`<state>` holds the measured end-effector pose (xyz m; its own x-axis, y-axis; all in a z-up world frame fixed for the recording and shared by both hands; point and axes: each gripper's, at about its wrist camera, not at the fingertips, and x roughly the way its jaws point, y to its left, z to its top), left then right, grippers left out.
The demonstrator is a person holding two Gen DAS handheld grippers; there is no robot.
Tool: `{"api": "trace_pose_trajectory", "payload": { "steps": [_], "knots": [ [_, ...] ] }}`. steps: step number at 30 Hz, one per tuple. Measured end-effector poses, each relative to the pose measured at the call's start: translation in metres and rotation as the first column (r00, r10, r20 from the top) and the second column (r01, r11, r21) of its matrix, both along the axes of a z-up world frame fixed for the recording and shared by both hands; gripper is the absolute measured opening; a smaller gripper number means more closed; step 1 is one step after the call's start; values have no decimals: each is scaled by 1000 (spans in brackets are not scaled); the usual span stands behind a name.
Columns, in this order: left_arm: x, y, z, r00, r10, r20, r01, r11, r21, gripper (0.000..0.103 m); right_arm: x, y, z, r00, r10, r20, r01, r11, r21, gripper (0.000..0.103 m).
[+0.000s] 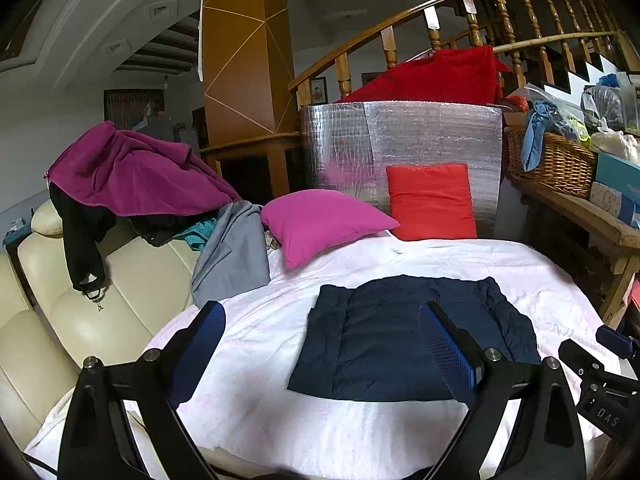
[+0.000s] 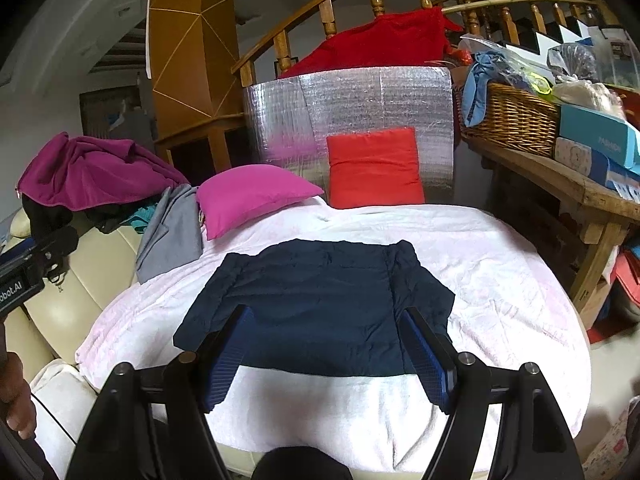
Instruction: Fold large clothes
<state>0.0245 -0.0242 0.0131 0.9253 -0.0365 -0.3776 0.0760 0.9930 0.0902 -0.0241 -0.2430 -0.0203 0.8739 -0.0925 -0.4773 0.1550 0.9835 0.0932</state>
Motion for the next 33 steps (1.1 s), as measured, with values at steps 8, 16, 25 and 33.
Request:
{"api": "trace_pose_trajectory", "payload": {
  "steps": [8,16,25,33],
  "knots": [
    [-1,-2,-2,1000,-7,-4,7,1000,8,97,-6,-4,8,998,-44,48,44,999,15,79],
    [-2,3,-1,1000,0,2,0,1000,2,97,-9,-4,15,995,-69,70,67,997,32,79],
    [-3,5,-2,1000,-4,3,4,1000,-5,97,-8,5,25,993,-72,94,70,997,25,79],
    [0,12,-2,1000,1,1,-1,1000,-20,97,-5,16,33,990,-82,116,81,997,12,80]
  ]
}}
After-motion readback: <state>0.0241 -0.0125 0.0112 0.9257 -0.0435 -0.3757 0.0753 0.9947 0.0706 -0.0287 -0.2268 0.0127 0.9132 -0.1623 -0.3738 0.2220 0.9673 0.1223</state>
